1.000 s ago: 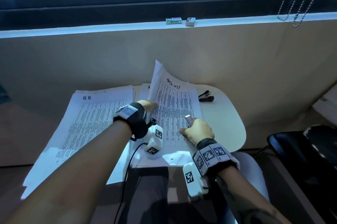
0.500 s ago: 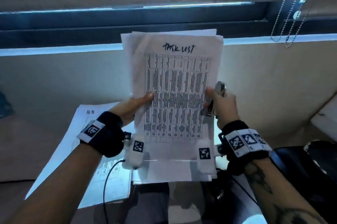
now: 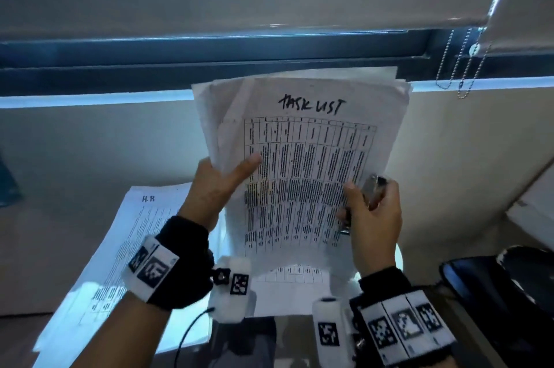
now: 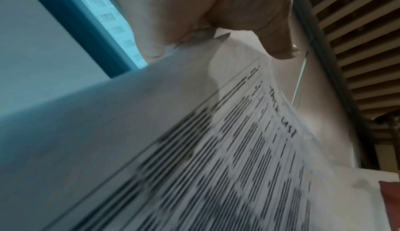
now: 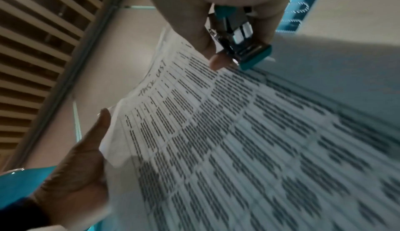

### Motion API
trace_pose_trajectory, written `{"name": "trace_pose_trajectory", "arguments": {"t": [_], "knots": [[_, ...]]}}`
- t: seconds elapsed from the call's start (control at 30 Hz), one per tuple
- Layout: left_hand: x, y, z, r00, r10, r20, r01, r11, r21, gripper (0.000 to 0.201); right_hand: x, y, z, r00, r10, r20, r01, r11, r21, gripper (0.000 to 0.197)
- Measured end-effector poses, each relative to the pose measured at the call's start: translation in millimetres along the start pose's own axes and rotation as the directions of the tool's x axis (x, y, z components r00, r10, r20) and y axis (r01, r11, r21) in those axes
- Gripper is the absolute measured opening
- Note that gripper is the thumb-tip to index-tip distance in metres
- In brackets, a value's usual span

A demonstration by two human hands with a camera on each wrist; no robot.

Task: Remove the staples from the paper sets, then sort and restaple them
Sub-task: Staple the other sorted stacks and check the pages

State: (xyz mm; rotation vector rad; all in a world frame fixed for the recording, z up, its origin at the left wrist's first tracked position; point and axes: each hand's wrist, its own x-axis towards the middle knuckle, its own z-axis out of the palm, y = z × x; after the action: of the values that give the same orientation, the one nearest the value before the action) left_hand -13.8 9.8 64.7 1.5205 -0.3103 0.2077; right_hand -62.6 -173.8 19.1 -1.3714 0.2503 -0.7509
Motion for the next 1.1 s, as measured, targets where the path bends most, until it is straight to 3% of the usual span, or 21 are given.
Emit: {"name": "trace_pose_trajectory", "arguments": {"t": [0.1, 0.17, 0.23, 0.3, 0.37, 0.47, 0.53, 0.77, 0.87, 0.93, 0.97, 1.03, 1.1], "knots": [[16.0, 23.7, -1.1, 0.994, 0.113, 0.012, -0.113, 0.993, -0.027, 0.070, 14.6, -14.3, -6.3, 0.996, -0.077, -0.040, 0.075, 0.996, -0.053, 0.040], [25.8, 38.8, 0.3, 0.984, 0.176, 0.007, -0.176, 0.984, -0.039, 0.074, 25.3, -34.3, -9.3, 0.970, -0.235, -0.062, 0.220, 0.957, -0.190, 0.061], [32.1, 52.0, 4.1, 0.974, 0.228, 0.006, -0.228, 0.974, -0.010, 0.065, 32.4, -61.0, -9.4, 0.872, -0.490, 0.026, 0.451, 0.780, -0.434, 0.071], [34.0, 59.4, 7.9, 0.960, 0.280, -0.006, -0.280, 0.960, 0.008, 0.043, 40.2, -85.5, -6.0, 0.740, -0.633, 0.228, 0.619, 0.508, -0.599, 0.072], [32.9, 60.2, 10.4, 0.949, 0.315, -0.022, -0.315, 0.949, 0.018, 0.027, 50.0, -101.9, -1.1, 0.676, -0.612, 0.410, 0.700, 0.361, -0.616, 0.069], [29.4, 58.7, 10.7, 0.939, 0.343, 0.010, -0.343, 0.938, 0.050, 0.022, 67.0, -106.5, 5.0, 0.647, -0.443, 0.621, 0.757, 0.272, -0.594, 0.064], [29.0, 58.9, 9.1, 0.936, 0.352, 0.029, -0.353, 0.932, 0.086, 0.018, 73.8, -104.9, 7.2, 0.633, -0.390, 0.669, 0.771, 0.238, -0.590, 0.059], [30.6, 56.1, 6.2, 0.921, 0.387, 0.042, -0.390, 0.912, 0.131, 0.022, 82.2, -104.5, 6.9, 0.609, -0.489, 0.624, 0.782, 0.242, -0.574, 0.029], [30.0, 54.9, 6.3, 0.915, 0.402, 0.042, -0.404, 0.904, 0.137, 0.022, 87.1, -105.5, 5.6, 0.630, -0.508, 0.587, 0.764, 0.272, -0.585, 0.032], [29.6, 55.8, 5.4, 0.909, 0.415, 0.041, -0.417, 0.899, 0.135, 0.021, 91.7, -101.8, -1.0, 0.704, -0.548, 0.452, 0.697, 0.409, -0.589, 0.047], [30.0, 56.5, 4.1, 0.906, 0.422, 0.033, -0.423, 0.895, 0.141, 0.021, 92.9, -97.7, -5.5, 0.764, -0.531, 0.367, 0.640, 0.549, -0.538, 0.057], [30.5, 58.9, 1.1, 0.896, 0.443, 0.024, -0.442, 0.886, 0.139, 0.019, 89.9, -87.5, -12.4, 0.893, -0.336, 0.300, 0.421, 0.859, -0.292, 0.072], [30.4, 62.4, -1.2, 0.896, 0.443, 0.032, -0.443, 0.885, 0.142, 0.020, 84.8, -74.0, -15.7, 0.919, -0.075, 0.386, 0.109, 0.992, -0.066, 0.066]]}}
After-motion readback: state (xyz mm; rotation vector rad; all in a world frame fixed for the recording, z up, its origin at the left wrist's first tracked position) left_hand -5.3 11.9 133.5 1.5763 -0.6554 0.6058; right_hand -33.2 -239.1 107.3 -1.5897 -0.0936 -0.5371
